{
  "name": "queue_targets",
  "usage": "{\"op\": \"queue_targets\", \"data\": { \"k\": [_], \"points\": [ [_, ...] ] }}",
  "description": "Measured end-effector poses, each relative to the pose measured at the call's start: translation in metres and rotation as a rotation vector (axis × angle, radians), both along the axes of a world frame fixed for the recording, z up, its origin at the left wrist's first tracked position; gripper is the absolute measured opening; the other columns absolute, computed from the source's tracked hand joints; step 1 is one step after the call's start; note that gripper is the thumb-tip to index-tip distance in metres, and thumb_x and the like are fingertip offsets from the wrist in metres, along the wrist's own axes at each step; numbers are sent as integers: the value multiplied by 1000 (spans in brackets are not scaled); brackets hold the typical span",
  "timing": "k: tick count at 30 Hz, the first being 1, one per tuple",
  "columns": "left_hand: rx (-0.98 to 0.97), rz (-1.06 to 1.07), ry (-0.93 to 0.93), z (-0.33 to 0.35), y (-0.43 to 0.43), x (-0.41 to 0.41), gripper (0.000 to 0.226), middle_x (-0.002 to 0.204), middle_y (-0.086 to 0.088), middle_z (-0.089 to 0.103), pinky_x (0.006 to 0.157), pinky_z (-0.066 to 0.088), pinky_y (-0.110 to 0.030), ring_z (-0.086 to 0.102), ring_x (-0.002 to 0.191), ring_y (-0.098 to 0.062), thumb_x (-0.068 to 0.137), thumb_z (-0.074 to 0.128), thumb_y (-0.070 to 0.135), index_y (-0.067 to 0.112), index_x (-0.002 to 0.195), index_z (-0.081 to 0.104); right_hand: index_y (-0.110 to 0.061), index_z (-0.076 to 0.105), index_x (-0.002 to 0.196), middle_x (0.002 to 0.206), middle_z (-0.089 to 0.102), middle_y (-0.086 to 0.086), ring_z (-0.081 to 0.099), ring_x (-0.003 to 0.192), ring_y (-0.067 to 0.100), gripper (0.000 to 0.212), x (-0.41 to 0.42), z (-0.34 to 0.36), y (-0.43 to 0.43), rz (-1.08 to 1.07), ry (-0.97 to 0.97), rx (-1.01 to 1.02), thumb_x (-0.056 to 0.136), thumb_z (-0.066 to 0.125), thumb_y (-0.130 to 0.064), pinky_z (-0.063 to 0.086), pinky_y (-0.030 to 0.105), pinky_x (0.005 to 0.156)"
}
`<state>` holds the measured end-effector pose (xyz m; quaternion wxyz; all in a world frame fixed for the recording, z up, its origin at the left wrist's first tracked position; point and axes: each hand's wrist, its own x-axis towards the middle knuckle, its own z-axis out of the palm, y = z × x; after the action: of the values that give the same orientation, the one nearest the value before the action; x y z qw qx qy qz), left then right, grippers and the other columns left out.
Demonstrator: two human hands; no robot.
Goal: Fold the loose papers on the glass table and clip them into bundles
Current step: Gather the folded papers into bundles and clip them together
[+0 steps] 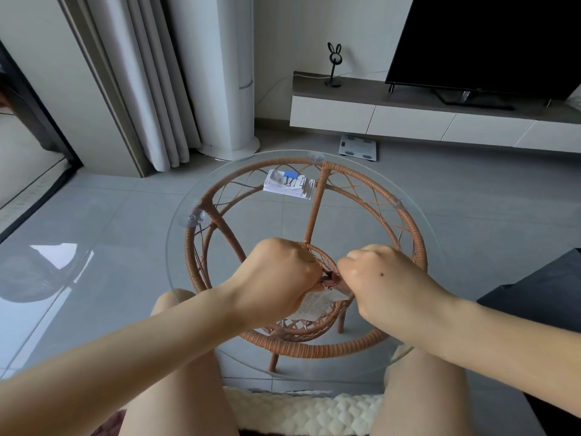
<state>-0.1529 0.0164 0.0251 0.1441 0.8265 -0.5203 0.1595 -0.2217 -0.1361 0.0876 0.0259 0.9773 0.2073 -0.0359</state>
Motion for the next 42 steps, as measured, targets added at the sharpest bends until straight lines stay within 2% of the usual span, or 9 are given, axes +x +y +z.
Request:
{"op": "queue_targets", "data": {
  "k": [4,9,13,16,18,27,30,36,42],
  "points": [
    [47,-45,-3,-5,-6,-1,16,53,6,56,44,47,-23,51,46,-15,71,82,17,17,62,69,-12,55,115,112,57,7,34,81,12,28,-2,6,-1,-27,132,-95,95,38,-2,21,14,48],
    [167,-76,-19,-14,-15,1,18,51,4,55,43,48,-26,51,44,-16,70,81,14,17,59,67,-11,56,109,74,36,-2,34,67,16,26,1,8,3,-17,215,-178,93,40,1,21,14,48],
    [218,-86,16,-17,-21,6,10,59,4,62,51,52,-27,59,53,-19,75,78,13,17,67,72,-10,60,109,81,34,1,38,76,18,23,7,10,2,-6,237,-215,94,43,-4,35,23,67],
    [251,-65,80,-10,-25,6,13,80,4,69,67,54,-32,64,73,-19,91,62,23,19,88,73,-9,55,83,73,30,2,35,64,19,17,11,14,5,-20,260,-252,92,42,-1,31,20,58],
    [259,-58,178,-2,-25,8,25,95,4,70,80,50,-32,63,87,-19,98,50,33,20,104,70,-14,31,62,65,26,-1,27,53,12,34,13,16,4,-29,277,-259,92,44,-3,21,17,46],
    [227,88,481,52,-14,22,33,90,12,68,70,41,-17,58,80,-5,87,56,52,27,105,69,-29,70,74,73,69,-7,63,70,9,17,31,20,-40,-223,281,530,84,64,-42,51,30,63],
    [225,120,604,59,-16,22,29,83,18,64,69,42,-14,57,77,-2,84,61,52,29,99,71,-29,71,72,73,70,-4,64,72,16,19,28,15,-45,-236,250,606,84,64,-41,52,39,67],
    [76,150,946,57,-7,19,18,73,19,68,60,46,-7,62,71,4,74,71,47,30,80,70,-22,76,81,71,68,3,57,62,13,37,23,12,-45,-236,282,736,73,59,-54,43,25,56],
    [88,140,922,48,-12,10,10,60,25,60,57,41,-4,55,65,14,77,74,36,31,74,67,-22,74,70,70,62,23,47,57,23,23,23,6,-42,-202,360,701,83,66,-39,36,27,51]
  ]
}}
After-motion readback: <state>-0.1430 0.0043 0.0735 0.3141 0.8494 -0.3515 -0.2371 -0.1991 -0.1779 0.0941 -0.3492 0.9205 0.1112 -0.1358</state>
